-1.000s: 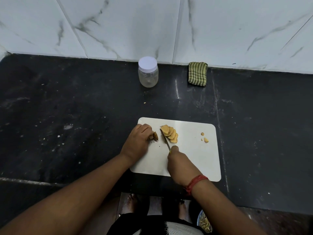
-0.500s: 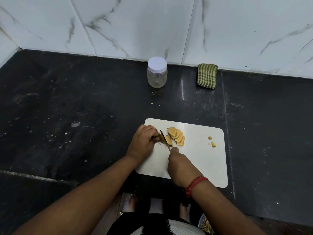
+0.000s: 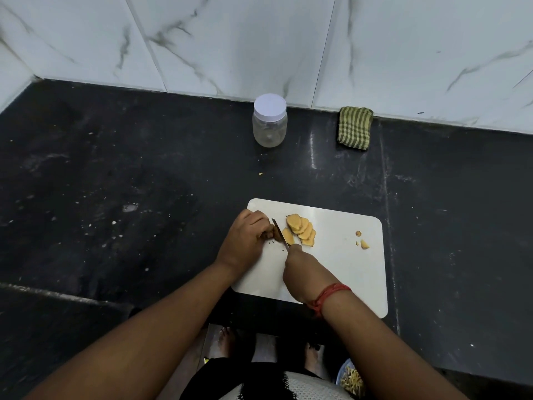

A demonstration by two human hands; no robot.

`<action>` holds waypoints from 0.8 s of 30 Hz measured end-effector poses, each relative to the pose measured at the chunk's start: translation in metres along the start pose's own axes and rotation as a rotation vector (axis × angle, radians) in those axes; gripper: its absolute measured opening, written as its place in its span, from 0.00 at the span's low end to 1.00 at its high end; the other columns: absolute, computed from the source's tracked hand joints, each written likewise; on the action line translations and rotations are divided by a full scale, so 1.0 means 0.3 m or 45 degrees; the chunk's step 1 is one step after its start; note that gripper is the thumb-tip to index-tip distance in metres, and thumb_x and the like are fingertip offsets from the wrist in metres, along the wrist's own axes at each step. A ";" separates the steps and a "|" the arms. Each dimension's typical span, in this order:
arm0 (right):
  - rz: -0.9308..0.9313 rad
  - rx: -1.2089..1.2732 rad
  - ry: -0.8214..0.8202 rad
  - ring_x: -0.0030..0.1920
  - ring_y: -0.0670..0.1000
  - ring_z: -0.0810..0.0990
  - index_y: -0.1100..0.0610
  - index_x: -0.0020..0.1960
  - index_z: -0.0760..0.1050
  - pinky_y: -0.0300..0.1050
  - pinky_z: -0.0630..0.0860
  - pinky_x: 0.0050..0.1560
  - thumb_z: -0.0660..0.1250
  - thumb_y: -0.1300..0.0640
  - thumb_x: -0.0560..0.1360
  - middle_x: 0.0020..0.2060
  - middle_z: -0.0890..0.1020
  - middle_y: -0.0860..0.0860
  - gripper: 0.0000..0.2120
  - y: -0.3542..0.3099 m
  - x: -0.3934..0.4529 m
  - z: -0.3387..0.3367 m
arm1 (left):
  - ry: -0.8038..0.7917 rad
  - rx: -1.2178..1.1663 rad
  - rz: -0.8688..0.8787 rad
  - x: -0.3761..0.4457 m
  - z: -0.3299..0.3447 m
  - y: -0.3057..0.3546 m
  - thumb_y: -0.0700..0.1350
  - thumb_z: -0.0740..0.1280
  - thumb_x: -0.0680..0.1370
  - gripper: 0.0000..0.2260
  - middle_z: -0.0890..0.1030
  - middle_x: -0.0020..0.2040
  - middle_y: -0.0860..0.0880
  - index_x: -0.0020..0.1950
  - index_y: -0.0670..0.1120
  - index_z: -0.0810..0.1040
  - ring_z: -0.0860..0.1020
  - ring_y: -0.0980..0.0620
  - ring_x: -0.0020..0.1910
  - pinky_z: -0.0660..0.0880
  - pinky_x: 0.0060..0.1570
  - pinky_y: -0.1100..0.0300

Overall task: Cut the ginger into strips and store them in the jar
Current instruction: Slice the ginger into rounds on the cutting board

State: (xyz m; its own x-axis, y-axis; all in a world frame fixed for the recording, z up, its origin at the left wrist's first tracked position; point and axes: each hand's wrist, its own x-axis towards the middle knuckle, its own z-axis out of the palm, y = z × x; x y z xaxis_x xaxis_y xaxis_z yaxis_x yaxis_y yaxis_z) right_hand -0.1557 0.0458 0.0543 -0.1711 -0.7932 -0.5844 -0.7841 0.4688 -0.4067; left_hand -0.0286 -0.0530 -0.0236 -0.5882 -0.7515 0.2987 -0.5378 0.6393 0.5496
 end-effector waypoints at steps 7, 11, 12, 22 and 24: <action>0.013 -0.140 0.008 0.28 0.45 0.61 0.71 0.69 0.57 0.38 0.53 0.26 0.53 0.69 0.77 0.39 0.75 0.58 0.21 -0.012 -0.030 0.002 | 0.010 -0.017 -0.027 -0.004 -0.003 0.003 0.32 0.72 0.72 0.08 0.78 0.41 0.51 0.39 0.43 0.77 0.69 0.52 0.44 0.69 0.44 0.58; 0.000 -0.023 -0.063 0.30 0.47 0.65 0.69 0.68 0.62 0.37 0.61 0.28 0.55 0.65 0.78 0.47 0.77 0.59 0.18 -0.039 -0.026 -0.023 | 0.009 0.003 -0.010 -0.007 -0.005 0.010 0.31 0.72 0.72 0.09 0.78 0.41 0.51 0.38 0.43 0.76 0.69 0.52 0.43 0.68 0.43 0.60; 0.007 0.006 -0.072 0.33 0.50 0.68 0.67 0.67 0.63 0.38 0.62 0.28 0.55 0.64 0.79 0.51 0.77 0.60 0.18 -0.040 -0.029 -0.028 | 0.008 0.005 -0.012 -0.008 -0.004 0.010 0.31 0.72 0.72 0.09 0.78 0.41 0.51 0.38 0.43 0.76 0.69 0.52 0.43 0.68 0.43 0.59; 0.034 -0.183 -0.061 0.57 0.58 0.78 0.73 0.72 0.52 0.41 0.68 0.36 0.54 0.67 0.79 0.60 0.76 0.63 0.24 -0.032 -0.029 -0.009 | 0.008 0.040 -0.006 -0.009 -0.001 0.012 0.32 0.71 0.73 0.08 0.78 0.42 0.49 0.39 0.42 0.77 0.70 0.50 0.43 0.69 0.42 0.57; 0.025 -0.204 -0.097 0.60 0.58 0.77 0.72 0.72 0.53 0.42 0.66 0.35 0.54 0.66 0.79 0.61 0.75 0.63 0.24 -0.035 -0.022 -0.017 | 0.013 0.052 0.006 -0.011 0.000 0.016 0.31 0.71 0.74 0.08 0.78 0.42 0.49 0.39 0.41 0.77 0.70 0.49 0.43 0.69 0.42 0.56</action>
State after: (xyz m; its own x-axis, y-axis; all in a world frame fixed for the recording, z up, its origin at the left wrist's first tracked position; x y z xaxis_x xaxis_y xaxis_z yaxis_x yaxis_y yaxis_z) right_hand -0.1494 0.0439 0.0660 -0.1468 -0.7498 -0.6452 -0.8672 0.4113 -0.2806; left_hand -0.0292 -0.0477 -0.0219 -0.5847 -0.7499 0.3095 -0.5592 0.6489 0.5160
